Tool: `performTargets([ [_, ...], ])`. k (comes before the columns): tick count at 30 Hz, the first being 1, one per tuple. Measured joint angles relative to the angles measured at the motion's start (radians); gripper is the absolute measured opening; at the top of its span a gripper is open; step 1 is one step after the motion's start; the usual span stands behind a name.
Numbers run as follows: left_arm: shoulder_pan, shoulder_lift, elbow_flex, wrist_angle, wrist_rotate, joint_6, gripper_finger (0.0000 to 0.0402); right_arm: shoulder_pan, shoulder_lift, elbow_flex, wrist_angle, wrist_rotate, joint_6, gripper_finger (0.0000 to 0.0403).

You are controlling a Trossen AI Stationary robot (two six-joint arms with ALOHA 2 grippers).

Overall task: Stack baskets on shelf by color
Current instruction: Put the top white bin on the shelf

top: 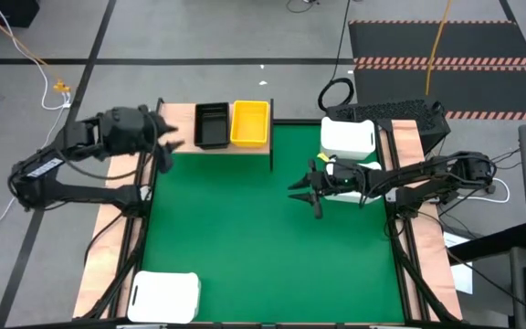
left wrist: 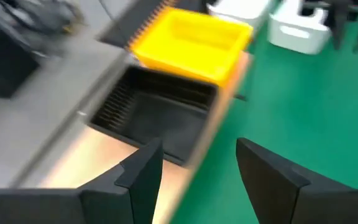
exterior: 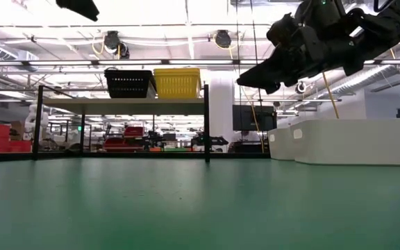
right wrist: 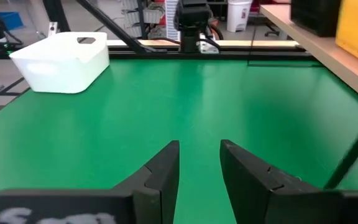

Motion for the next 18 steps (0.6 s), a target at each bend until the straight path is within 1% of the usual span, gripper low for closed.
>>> performTargets([
  [4,-0.09,-0.026,-0.092,-0.01,0.001,-0.109,0.0207,0.038,0.0,0.0,0.022,0.0,-0.035,0.0109],
  [9,-0.19,-0.033,-0.239,-0.004,-0.079,-0.22,0.0207,0.096,0.03,0.0,0.08,0.007,-0.085,0.0109],
  [14,-0.304,-0.03,-0.374,0.048,-0.063,-0.324,0.0207,0.125,0.159,0.069,0.079,0.054,-0.087,0.0109],
  [18,-0.431,-0.011,-0.442,0.063,0.005,-0.458,0.0207,0.138,0.279,0.154,0.076,0.049,-0.082,0.0109],
])
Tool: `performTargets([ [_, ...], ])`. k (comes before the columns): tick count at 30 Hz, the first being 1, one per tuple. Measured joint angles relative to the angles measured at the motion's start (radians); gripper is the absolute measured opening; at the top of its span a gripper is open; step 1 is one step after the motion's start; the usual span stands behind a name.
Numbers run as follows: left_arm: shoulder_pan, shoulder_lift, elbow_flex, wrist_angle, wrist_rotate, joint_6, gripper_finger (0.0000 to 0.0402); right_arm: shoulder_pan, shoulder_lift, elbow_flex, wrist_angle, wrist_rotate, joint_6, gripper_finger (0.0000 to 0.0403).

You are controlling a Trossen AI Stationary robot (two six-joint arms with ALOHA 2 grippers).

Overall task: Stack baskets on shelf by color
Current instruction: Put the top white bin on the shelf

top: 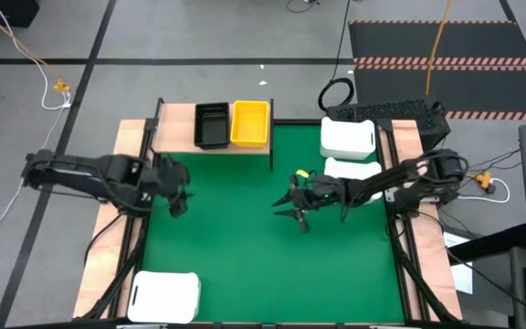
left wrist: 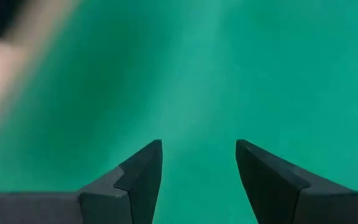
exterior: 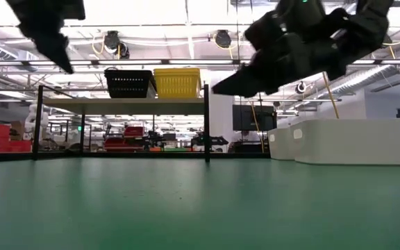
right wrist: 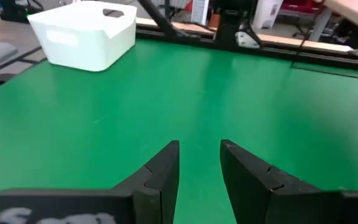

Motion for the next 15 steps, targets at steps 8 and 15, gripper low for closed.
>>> performTargets([
  [8,-0.307,0.115,-0.054,0.164,0.048,-0.165,0.0207,0.061,0.092,0.122,-0.002,-0.002,0.051,0.0109],
  [15,-0.508,0.285,-0.055,0.357,0.048,-0.184,0.0207,0.187,0.091,0.137,0.067,0.018,0.12,0.0109],
])
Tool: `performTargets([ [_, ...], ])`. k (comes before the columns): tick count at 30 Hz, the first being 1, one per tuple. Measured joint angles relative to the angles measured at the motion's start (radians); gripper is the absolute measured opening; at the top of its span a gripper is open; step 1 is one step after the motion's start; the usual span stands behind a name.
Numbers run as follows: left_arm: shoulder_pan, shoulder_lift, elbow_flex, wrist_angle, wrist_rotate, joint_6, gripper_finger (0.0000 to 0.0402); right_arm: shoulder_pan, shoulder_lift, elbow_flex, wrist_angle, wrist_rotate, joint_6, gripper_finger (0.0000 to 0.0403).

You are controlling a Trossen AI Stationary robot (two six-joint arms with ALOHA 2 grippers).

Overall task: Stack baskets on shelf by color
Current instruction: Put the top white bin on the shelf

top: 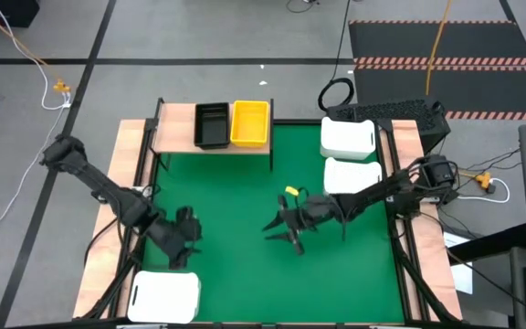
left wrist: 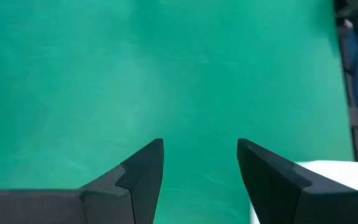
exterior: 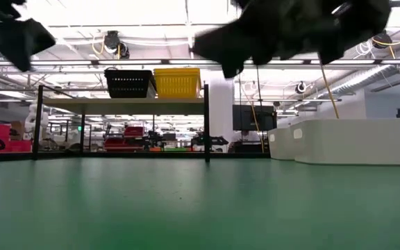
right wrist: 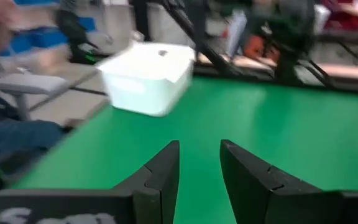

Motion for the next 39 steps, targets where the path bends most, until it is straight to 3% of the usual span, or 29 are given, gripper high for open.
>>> performTargets([
  [4,-0.065,0.06,0.0,0.008,-0.012,-0.061,0.0207,0.092,0.07,0.059,0.018,0.113,-0.048,0.0109],
  [9,-0.094,0.083,0.0,0.02,-0.069,-0.127,0.0207,0.147,0.226,0.229,-0.015,0.149,-0.065,0.0109],
  [11,-0.101,0.087,0.0,0.023,-0.109,-0.168,0.0207,0.153,0.27,0.302,-0.106,0.179,-0.054,0.011],
  [14,-0.123,0.085,0.0,0.024,-0.192,-0.23,0.0207,0.157,0.269,0.386,-0.378,0.326,0.028,0.011],
  [17,-0.15,0.086,0.0,0.027,-0.295,-0.269,0.0207,0.158,0.2,0.439,-0.708,0.463,0.156,0.011],
  [21,-0.19,0.093,-0.002,0.055,-0.457,-0.28,0.0207,0.173,0.048,0.437,-1.017,0.513,0.285,0.011],
  [26,-0.222,0.144,-0.004,0.126,-0.532,-0.276,0.0207,0.186,-0.177,0.375,-1.323,0.578,0.415,0.0109],
  [30,-0.234,0.22,-0.004,0.173,-0.58,-0.243,0.0207,0.133,-0.336,0.283,-1.531,0.641,0.58,0.0109],
  [34,-0.227,0.28,-0.005,0.197,-0.608,-0.222,0.0207,0.031,-0.474,0.164,-1.649,0.67,0.662,0.0109],
  [39,-0.186,0.296,-0.005,0.201,-0.611,-0.192,0.0207,-0.174,-0.598,0.053,-1.56,0.749,0.616,0.0109],
])
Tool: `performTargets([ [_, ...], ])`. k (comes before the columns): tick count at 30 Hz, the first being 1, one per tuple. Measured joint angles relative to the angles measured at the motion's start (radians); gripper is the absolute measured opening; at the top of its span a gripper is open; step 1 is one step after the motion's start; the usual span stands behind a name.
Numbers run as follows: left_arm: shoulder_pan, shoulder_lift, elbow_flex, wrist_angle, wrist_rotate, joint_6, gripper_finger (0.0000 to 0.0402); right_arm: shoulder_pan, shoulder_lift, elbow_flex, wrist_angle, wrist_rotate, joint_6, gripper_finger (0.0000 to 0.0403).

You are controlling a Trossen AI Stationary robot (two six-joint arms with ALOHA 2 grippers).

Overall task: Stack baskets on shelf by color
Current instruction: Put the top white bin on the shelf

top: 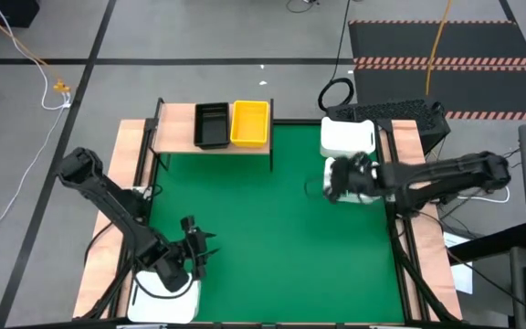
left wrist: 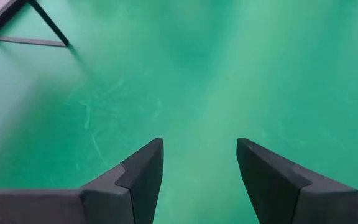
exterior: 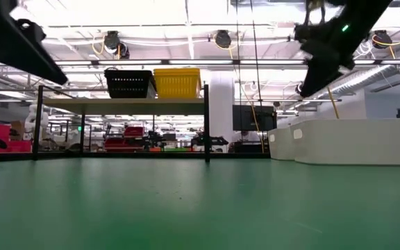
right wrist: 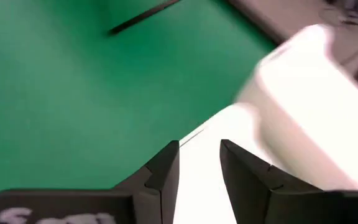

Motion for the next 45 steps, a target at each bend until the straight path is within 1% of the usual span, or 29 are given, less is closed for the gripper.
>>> performTargets([
  [3,0.035,0.0,0.0,0.007,0.0,0.031,0.0207,-0.152,-0.02,-0.037,0.076,-0.005,-0.091,0.0109],
  [5,0.059,0.0,0.0,0.011,-0.001,0.067,0.0207,-0.248,-0.016,-0.041,0.142,-0.037,-0.16,0.0109],
  [7,0.088,0.0,0.0,0.016,-0.002,0.103,0.0207,-0.336,0.001,-0.046,0.223,-0.101,-0.232,0.0109],
  [9,0.118,0.0,0.0,0.019,-0.002,0.123,0.0207,-0.414,0.021,-0.047,0.321,-0.205,-0.29,0.0109],
  [11,0.141,-0.001,0.0,0.019,-0.003,0.141,0.0207,-0.474,0.047,-0.046,0.419,-0.314,-0.327,0.0111],
  [13,0.158,-0.001,0.0,0.017,-0.002,0.169,0.0207,-0.522,0.079,-0.046,0.476,-0.372,-0.348,0.0117],
  [16,0.177,-0.001,0.0,0.015,0.005,0.231,0.0207,-0.585,0.131,-0.046,0.513,-0.399,-0.351,0.0136],
  [19,0.191,-0.001,0.0,0.015,0.005,0.276,0.0207,-0.641,0.192,-0.046,0.512,-0.401,-0.351,0.0162],
  [22,0.212,-0.001,0.0,0.016,0.006,0.297,0.0207,-0.688,0.253,-0.046,0.525,-0.406,-0.347,0.0185],
  [24,0.23,-0.001,0.0,0.013,0.006,0.303,0.0207,-0.71,0.286,-0.044,0.568,-0.412,-0.354,0.0195],
  [27,0.249,-0.001,0.0,0.007,0.006,0.314,0.0207,-0.733,0.32,-0.044,0.636,-0.482,-0.376,0.02],
  [30,0.266,-0.001,0.0,-0.005,0.009,0.307,0.0207,-0.747,0.346,-0.045,0.694,-0.58,-0.368,0.0198],
  [31,0.27,-0.001,0.0,-0.008,0.012,0.296,0.0207,-0.75,0.351,-0.044,0.696,-0.587,-0.358,0.0197],
  [34,0.276,-0.001,0.0,-0.017,0.023,0.25,0.0207,-0.761,0.372,-0.039,0.671,-0.573,-0.343,0.0191],
  [36,0.276,-0.001,0.0,-0.017,0.043,0.216,0.0207,-0.768,0.387,-0.041,0.624,-0.56,-0.343,0.0186],
  [39,0.269,-0.001,0.0,-0.019,0.07,0.172,0.0207,-0.768,0.397,-0.041,0.603,-0.556,-0.347,0.0181],
  [43,0.255,-0.001,0.0,-0.017,0.074,0.15,0.0207,-0.767,0.396,-0.04,0.607,-0.558,-0.372,0.0177],
  [45,0.249,-0.001,0.0,-0.018,0.074,0.147,0.0207,-0.768,0.396,-0.04,0.593,-0.556,-0.405,0.0162],
])
